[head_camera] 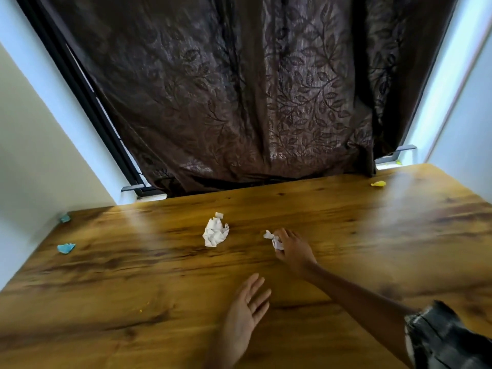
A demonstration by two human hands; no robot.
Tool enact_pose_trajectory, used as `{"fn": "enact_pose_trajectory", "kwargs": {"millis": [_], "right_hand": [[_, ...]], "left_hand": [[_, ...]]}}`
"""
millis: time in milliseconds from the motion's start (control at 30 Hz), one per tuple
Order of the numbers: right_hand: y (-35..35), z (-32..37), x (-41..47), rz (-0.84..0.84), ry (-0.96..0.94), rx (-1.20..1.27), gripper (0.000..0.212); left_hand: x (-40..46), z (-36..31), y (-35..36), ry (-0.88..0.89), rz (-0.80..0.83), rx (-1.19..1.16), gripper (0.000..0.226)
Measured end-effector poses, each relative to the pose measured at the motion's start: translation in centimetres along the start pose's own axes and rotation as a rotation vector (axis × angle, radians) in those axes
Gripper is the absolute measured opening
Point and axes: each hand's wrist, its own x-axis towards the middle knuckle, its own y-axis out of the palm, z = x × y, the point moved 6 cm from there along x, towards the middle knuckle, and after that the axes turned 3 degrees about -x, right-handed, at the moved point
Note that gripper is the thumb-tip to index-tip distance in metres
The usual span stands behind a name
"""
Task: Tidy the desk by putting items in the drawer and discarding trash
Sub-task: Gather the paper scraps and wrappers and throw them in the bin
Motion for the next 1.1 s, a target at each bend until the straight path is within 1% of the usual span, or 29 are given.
{"fn": "enact_pose_trajectory", "kwargs": {"millis": [100,167,200,233,267,300,333,367,400,433,467,533,567,633,667,733,800,867,967,1033,1100], "right_hand": [[-0.6,0.7,-1.0,0.083,0.0,0.254,0.034],[-0.2,2.5,-3.1,0.185,-0.084,0.351,0.034],[0.0,3.1,-4.3,0.246,-0.128,0.375,0.036],[-0.1,3.5,-5.3,0.296,-0.177,0.39,0.037],[-0.2,3.6,-6.1,0.335,-0.228,0.409,0.035],[-0.5,3.3,-6.4,0.378,-0.267,0.436,0.032],[-1.0,2.6,-6.2,0.436,-0.269,0.462,0.028],[-1.7,1.5,-5.4,0.478,-0.245,0.47,0.024],[-2.6,-0.2,-4.0,0.476,-0.204,0.459,0.022],[-3.6,-2.3,-2.2,0.414,-0.158,0.428,0.021],[-4.9,-4.8,0.0,0.316,-0.102,0.392,0.021],[-7.9,-10.8,4.4,0.061,0.027,0.257,0.019],[-9.4,-14.2,6.6,-0.043,0.1,0.097,0.019],[-12.4,-20.1,9.8,-0.171,0.236,-0.223,0.025],[-13.3,-22.7,10.9,-0.181,0.31,-0.28,0.031],[-14.4,-26.9,11.6,-0.16,0.433,-0.298,0.043],[-14.5,-29.4,11.4,-0.117,0.472,-0.329,0.043],[-14.6,-29.7,11.0,-0.165,0.435,-0.394,0.035],[-13.5,-26.6,10.2,-0.245,0.297,-0.408,0.021],[-11.7,-23.3,9.2,-0.24,0.191,-0.305,0.022],[-8.7,-18.3,7.3,-0.173,0.155,-0.095,0.026]], "left_hand": [[2.0,-0.1,2.0,-0.047,-0.01,-0.119,0.045],[3.2,-0.6,2.8,-0.026,0.003,-0.178,0.052],[3.9,-0.7,3.3,-0.016,0.008,-0.174,0.052],[4.7,-0.4,3.8,-0.042,0.016,-0.208,0.046],[5.8,0.3,3.6,-0.084,-0.022,-0.238,0.041],[6.9,1.0,3.9,-0.133,-0.025,-0.303,0.038],[7.5,1.3,3.9,-0.173,-0.079,-0.423,0.04],[8.0,1.2,4.0,-0.167,-0.06,-0.441,0.042],[8.6,1.1,4.4,-0.14,-0.039,-0.41,0.038],[8.8,0.9,4.2,-0.084,-0.058,-0.313,0.027],[8.8,0.6,4.0,-0.058,-0.082,-0.272,0.019],[8.7,0.6,4.1,-0.06,-0.091,-0.285,0.018],[8.6,0.6,4.2,-0.04,-0.078,-0.264,0.019],[8.6,0.4,3.9,-0.015,-0.083,-0.246,0.022],[8.3,0.4,3.8,-0.006,-0.073,-0.242,0.022],[8.4,0.7,3.6,-0.02,-0.064,-0.272,0.023],[8.2,0.7,3.9,-0.025,-0.047,-0.3,0.024],[8.2,0.8,3.9,-0.014,-0.041,-0.306,0.025],[7.8,0.7,4.0,0.015,-0.031,-0.335,0.028],[7.6,0.6,4.1,0.022,-0.009,-0.356,0.029],[7.4,0.6,4.1,0.033,-0.011,-0.357,0.03]]}}
